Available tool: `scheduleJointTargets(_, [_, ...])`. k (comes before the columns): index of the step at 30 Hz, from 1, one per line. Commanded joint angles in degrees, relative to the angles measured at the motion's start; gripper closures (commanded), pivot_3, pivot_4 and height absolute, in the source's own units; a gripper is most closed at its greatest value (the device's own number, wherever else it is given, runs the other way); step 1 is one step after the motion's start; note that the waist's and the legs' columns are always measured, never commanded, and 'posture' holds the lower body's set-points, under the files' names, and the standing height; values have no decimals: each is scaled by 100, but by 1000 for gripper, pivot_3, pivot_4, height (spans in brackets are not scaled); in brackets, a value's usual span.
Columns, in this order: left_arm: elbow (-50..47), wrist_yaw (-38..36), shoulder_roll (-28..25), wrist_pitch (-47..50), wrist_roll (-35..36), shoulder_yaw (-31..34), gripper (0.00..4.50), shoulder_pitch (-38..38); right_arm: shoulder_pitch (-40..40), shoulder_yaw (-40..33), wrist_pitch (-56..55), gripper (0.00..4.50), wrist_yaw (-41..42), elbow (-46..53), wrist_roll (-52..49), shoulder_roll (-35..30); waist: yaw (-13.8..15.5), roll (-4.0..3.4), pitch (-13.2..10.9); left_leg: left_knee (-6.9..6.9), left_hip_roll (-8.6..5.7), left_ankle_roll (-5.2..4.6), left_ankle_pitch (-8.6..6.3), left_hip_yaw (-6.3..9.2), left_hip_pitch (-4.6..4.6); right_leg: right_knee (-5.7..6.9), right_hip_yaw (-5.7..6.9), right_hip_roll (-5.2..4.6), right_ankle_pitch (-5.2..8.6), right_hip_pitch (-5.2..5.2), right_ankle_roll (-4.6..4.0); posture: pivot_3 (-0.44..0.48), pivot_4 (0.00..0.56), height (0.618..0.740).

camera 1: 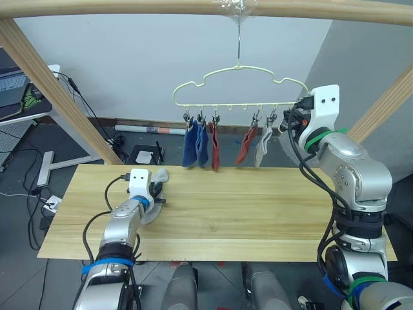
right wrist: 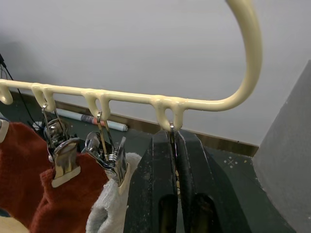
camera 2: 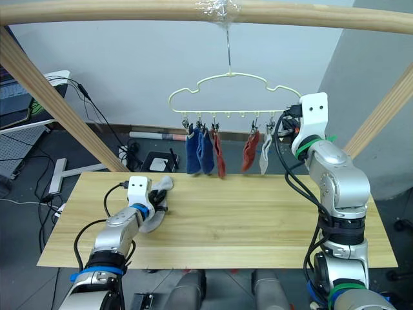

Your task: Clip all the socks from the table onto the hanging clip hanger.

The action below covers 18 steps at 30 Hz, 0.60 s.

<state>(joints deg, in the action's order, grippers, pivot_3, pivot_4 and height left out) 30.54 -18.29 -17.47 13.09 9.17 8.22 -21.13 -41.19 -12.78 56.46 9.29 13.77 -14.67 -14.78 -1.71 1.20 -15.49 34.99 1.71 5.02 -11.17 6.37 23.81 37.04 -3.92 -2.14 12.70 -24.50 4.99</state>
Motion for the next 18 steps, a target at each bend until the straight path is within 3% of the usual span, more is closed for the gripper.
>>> scheduleJointTargets(1, [-961, -212, 240, 197, 61, -335, 4453, 349, -189, -692, 445, 4500, -445, -196, -196, 149, 13, 0, 0, 0, 0, 0, 0, 2, 0, 1, 1, 0, -1, 0, -2, 6, 248, 740])
scheduleJointTargets(4, [-2014, -429, 536, 388, 233, -668, 4453, 628, -416, -958, 797, 4500, -562, -306, -374, 167, 32, 0, 0, 0, -1, 0, 0, 6, 4, -3, 7, -2, -12, 2, -21, 4, 254, 740])
scheduleJointTargets(6, [-3130, -650, 872, 433, 372, -1237, 4453, 788, -691, -1161, 1285, 4500, -569, -417, -553, 81, 43, 1, -1, 0, -4, 0, 0, 7, 8, -7, 7, -6, -12, 3, -21, 4, 254, 740])
scheduleJointTargets(10, [-4251, -629, 1423, 903, 580, -1920, 4453, 732, -1095, -1452, 2077, 4500, -612, -530, -761, 0, 62, 0, -1, 1, -4, -1, 0, 2, 8, -12, 12, -12, -11, 10, -23, 4, 254, 740])
scheduleJointTargets(14, [-4453, -459, 1962, 1206, 668, -2302, 4453, 333, -1506, -1859, 2842, 4500, -717, -580, -842, 114, 21, 0, -1, 0, -3, -2, -1, 2, 5, -9, 14, -10, -5, 10, -21, -8, 258, 740])
scheduleJointTargets(18, [-3968, -332, 2348, 1136, 574, -2431, 4453, -134, -1798, -2286, 3424, 4500, -799, -513, -833, 329, -1, -1, 0, 1, -4, -3, 0, 2, 7, -11, 14, -10, 16, 10, -16, -25, 258, 740])
